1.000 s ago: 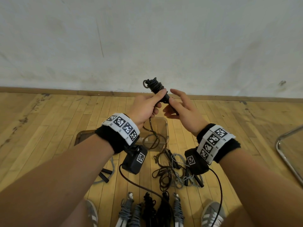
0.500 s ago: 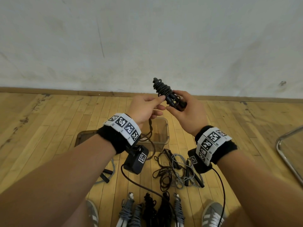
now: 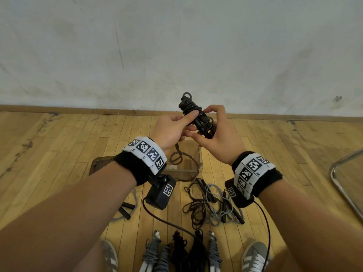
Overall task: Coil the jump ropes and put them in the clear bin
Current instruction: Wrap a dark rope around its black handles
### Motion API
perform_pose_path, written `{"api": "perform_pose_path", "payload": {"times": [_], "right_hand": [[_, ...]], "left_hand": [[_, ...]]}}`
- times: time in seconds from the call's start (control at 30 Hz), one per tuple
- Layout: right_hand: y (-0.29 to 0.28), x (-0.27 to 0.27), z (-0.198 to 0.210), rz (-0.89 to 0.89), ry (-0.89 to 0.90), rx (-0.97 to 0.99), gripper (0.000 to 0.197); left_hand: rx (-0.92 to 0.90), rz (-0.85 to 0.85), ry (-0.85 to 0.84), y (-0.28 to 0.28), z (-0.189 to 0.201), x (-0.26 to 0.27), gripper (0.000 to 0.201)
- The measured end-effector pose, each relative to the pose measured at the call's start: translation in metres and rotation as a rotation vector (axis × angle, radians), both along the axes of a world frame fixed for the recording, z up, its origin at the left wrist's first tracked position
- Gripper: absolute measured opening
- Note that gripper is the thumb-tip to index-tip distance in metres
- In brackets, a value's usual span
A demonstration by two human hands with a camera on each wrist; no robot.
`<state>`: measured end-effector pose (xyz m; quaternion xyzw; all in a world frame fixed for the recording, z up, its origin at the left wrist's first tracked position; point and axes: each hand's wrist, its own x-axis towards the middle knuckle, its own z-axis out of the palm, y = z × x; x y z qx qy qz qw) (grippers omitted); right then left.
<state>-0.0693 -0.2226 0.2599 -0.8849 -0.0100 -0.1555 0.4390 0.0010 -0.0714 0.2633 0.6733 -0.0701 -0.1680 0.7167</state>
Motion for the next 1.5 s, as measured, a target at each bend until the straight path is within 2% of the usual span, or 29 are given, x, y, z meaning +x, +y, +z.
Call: {"api": "perform_pose_path", "payload": {"times": [0.1,0.17,0.43,0.63,0.87,1.0,1.1,1.2,1.3,1.4,1.5], "right_hand": [[0.003,-0.002,0.006,0.055,0.141,0.402,0.040],[0.002,0.000,0.009,0.055,0.213,0.537,0.032],[-0.004,0.006,-0.002,0.016,0.096,0.225,0.027],[-0.004,0.006,-0.006,-0.018,0.020,0.066,0.034],[-0.003,0.007,-0.009,-0.065,-0.067,0.020,0.041],[-0.003,0.006,-0.009,-0.064,-0.091,-0.005,0.045],[0.000,0.003,-0.006,-0.089,-0.067,-0.022,0.048],[0.001,0.003,-0.005,-0.090,-0.034,0.039,0.057],[-0.001,0.002,0.000,-0.037,0.080,0.277,0.066],[-0.002,0.000,0.004,0.038,0.213,0.471,0.048],[-0.001,0.001,0.004,0.086,0.175,0.410,0.028]], "left_hand": [[0.012,-0.004,-0.026,0.001,-0.001,0.001,0.033],[0.010,-0.009,-0.022,0.000,-0.001,0.001,0.034],[0.026,-0.010,0.079,-0.001,0.004,0.001,0.044],[0.054,-0.005,0.009,-0.001,-0.001,0.001,0.045],[-0.003,-0.040,0.066,0.000,0.001,0.001,0.036],[-0.014,-0.075,0.081,-0.001,0.001,0.001,0.043],[-0.023,-0.027,0.067,-0.002,0.000,0.002,0.046],[-0.014,-0.005,0.042,0.000,-0.004,0.006,0.042],[-0.036,-0.051,0.048,0.001,-0.004,0.008,0.037],[-0.052,-0.065,0.035,0.000,-0.004,0.007,0.038],[-0.017,-0.066,0.011,0.001,-0.006,0.007,0.039]]}}
